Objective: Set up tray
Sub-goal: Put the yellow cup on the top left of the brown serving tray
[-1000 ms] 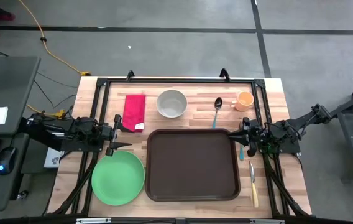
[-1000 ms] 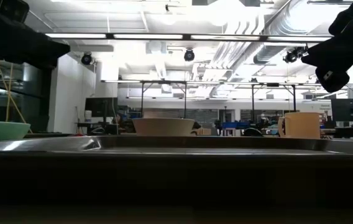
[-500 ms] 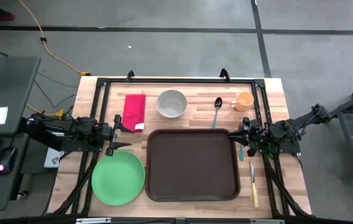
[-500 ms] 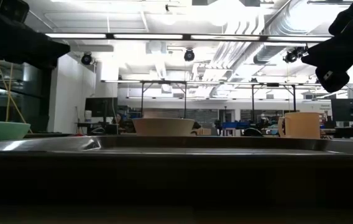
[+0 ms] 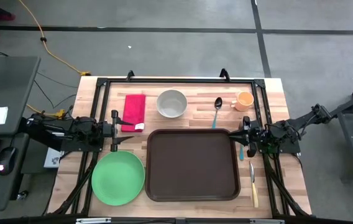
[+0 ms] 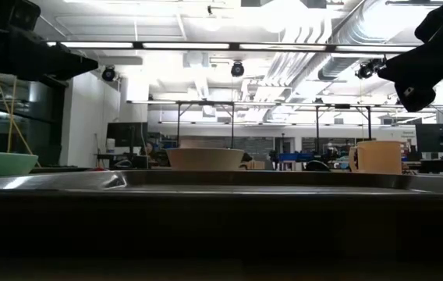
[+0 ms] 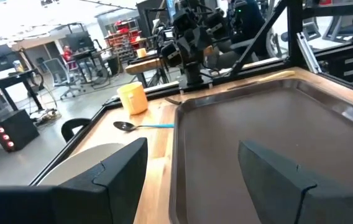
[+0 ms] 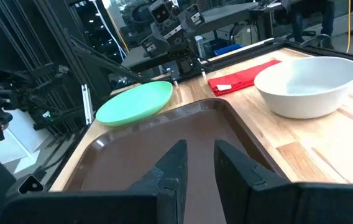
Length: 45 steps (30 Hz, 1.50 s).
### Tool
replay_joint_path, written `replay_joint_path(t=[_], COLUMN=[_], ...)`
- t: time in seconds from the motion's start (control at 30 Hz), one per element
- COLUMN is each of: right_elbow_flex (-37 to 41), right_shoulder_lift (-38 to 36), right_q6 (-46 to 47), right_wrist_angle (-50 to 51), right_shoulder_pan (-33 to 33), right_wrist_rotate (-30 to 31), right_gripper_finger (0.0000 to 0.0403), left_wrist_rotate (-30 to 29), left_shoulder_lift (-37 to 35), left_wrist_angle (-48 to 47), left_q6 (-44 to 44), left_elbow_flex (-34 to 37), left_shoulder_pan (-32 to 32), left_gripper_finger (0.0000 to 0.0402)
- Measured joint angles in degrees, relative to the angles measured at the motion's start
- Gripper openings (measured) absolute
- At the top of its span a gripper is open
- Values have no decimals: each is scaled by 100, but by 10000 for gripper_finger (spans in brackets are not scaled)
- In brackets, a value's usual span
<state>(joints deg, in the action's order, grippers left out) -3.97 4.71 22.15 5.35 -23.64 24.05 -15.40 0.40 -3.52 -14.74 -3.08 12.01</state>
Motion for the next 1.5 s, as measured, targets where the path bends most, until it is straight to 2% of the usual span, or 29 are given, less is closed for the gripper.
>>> replay_joint_path(t=[0.2, 0.33, 0.47, 0.57, 0.73, 1.03, 1.37, 1.5], right_elbow_flex=[-2, 0, -1, -2, -2, -2, -4, -179], right_shoulder_lift=[0, -2, 0, 0, 0, 0, 0, 27], right_q6=[-15, 199, 755, 1156, 1024, 713, -280, -708], right_wrist_angle=[-2, -22, -253, -671, -1500, -2375, -3270, -3190], right_shoulder_pan=[-2, -2, -2, -2, -1, -2, -2, -2], right_wrist_rotate=[9, 334, 868, 1443, 2132, 2031, 2012, 2131], right_gripper_finger=[58, 58, 58, 58, 58, 58, 58, 58], left_wrist_rotate=[-2, -2, -6, -214, -388, -348, -348, -363], left_shoulder_lift=[-1, 0, 0, 0, -2, -2, -2, -2], left_wrist_angle=[79, 286, 770, 1280, 2145, 3230, 3343, 3341], left_q6=[0, -21, -220, -38, 350, 376, 470, 507], left_elbow_flex=[1, 1, 3, 6, 6, 6, 6, 6], left_shoulder_pan=[0, -1, 0, 0, -2, 0, 0, 0], left_gripper_finger=[282, 282, 282, 282, 282, 282, 282, 282])
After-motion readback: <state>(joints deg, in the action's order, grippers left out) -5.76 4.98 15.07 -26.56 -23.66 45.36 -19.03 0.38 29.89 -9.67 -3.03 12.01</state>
